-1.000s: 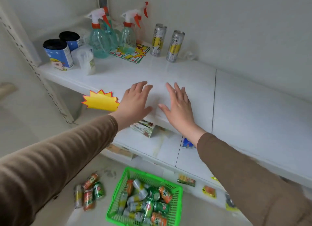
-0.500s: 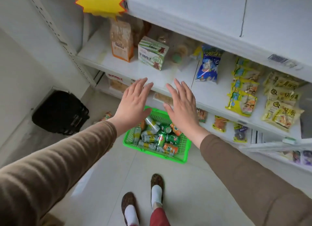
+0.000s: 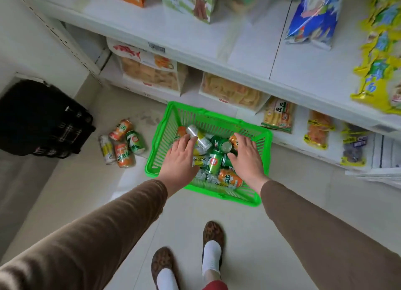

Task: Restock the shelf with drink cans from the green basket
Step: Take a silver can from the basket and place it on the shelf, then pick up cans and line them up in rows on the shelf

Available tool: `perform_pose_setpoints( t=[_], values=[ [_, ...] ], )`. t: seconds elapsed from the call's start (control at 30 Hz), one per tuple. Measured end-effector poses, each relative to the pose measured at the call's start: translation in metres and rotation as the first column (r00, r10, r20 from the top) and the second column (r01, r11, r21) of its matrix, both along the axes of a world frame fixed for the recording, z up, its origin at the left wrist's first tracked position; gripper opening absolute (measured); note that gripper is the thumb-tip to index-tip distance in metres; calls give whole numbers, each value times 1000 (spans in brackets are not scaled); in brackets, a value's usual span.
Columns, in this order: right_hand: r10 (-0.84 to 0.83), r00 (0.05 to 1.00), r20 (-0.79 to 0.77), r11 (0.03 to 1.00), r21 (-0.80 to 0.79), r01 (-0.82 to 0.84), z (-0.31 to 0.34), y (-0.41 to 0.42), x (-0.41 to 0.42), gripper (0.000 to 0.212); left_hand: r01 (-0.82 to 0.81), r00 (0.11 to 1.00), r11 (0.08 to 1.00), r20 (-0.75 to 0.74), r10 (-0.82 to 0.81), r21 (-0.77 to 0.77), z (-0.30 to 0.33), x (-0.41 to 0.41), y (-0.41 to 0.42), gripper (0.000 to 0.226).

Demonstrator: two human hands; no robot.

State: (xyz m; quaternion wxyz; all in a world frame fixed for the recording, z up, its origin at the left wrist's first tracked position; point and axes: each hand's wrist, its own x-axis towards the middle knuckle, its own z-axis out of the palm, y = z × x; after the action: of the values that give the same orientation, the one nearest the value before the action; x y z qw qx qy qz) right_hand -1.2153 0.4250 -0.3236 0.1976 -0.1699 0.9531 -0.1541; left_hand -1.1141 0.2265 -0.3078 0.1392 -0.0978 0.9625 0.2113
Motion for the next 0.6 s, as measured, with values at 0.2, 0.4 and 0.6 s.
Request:
perform_pose_setpoints(
  t=[0.2, 0.4, 0.6],
  values=[
    [-93, 985, 146, 996, 28, 90, -105, 9, -22, 70, -6, 994, 1000, 111, 4, 22, -103, -22, 22, 88],
    [-80, 981, 175, 995, 68, 69, -172, -1, -47, 73, -1, 989, 999, 148, -4, 37, -172, -47, 38, 88],
    [-89, 969, 230, 996, 48, 80, -210, -25, -59, 79, 7, 991, 999, 136, -14, 52, -198, -55, 36, 86]
  ],
)
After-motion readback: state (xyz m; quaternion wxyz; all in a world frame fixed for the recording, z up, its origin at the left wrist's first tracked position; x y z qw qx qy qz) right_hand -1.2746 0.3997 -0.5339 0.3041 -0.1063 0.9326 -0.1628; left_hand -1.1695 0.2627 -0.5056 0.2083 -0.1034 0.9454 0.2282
